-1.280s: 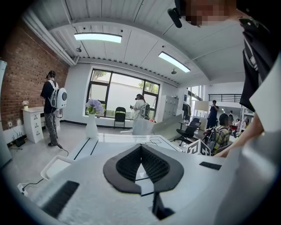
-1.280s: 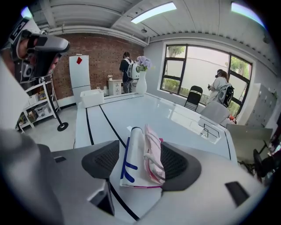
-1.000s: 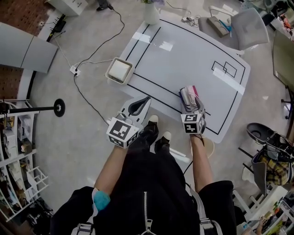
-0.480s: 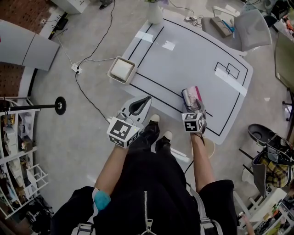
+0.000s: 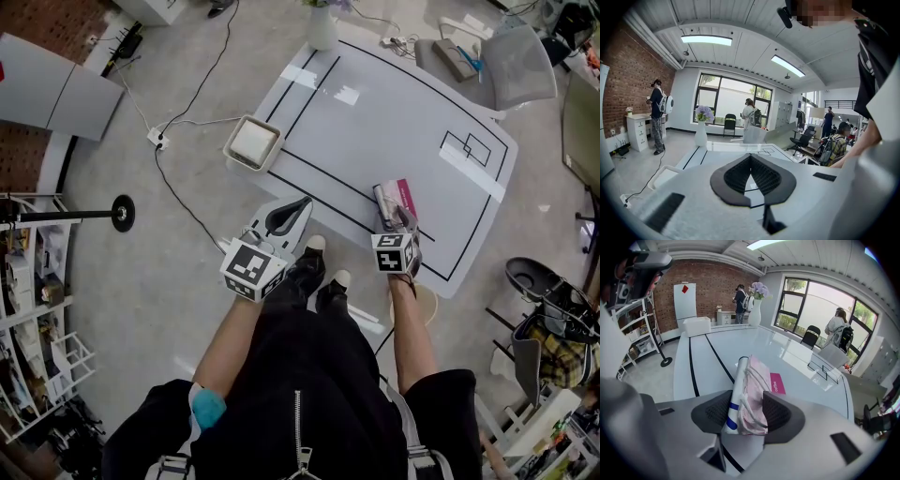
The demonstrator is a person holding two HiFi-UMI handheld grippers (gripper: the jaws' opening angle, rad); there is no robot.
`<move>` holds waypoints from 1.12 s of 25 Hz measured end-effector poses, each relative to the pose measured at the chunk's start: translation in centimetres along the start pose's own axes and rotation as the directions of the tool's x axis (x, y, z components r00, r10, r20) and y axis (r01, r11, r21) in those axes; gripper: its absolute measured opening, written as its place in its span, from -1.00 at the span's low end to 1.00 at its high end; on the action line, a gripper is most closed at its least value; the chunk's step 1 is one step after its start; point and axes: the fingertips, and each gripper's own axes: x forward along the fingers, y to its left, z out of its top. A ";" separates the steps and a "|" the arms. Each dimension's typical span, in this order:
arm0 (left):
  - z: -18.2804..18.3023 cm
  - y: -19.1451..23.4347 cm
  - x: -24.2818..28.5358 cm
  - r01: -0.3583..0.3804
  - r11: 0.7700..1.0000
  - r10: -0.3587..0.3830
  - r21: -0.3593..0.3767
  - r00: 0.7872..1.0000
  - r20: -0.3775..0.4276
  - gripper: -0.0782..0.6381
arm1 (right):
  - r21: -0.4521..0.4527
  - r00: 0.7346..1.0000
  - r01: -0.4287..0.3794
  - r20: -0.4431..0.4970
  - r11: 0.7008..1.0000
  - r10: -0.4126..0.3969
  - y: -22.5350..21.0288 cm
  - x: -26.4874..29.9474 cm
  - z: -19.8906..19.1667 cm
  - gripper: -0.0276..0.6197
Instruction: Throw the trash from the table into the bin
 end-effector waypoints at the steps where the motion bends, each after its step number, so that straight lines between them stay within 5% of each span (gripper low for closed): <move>1: 0.0 0.0 0.0 0.001 1.000 -0.001 0.000 1.000 0.001 -0.77 | 0.001 1.000 0.000 0.004 1.000 0.000 0.0 0.0 0.1 -0.29; 10: 0.9 -0.6 0.8 0.051 0.999 -0.051 0.001 0.998 0.027 -0.77 | 0.040 0.999 0.008 0.048 0.999 -0.010 -0.7 -2.1 1.6 -0.57; 19: 2.4 -1.9 3.0 0.148 0.989 -0.147 0.001 0.987 0.066 -0.77 | 0.089 0.989 0.075 0.124 0.993 -0.086 -3.2 -5.9 4.7 -0.62; 28: 3.6 -5.3 6.0 0.320 0.947 -0.322 0.031 0.943 0.086 -0.77 | 0.232 0.962 0.170 0.171 0.958 -0.212 -4.4 -11.1 5.9 -0.62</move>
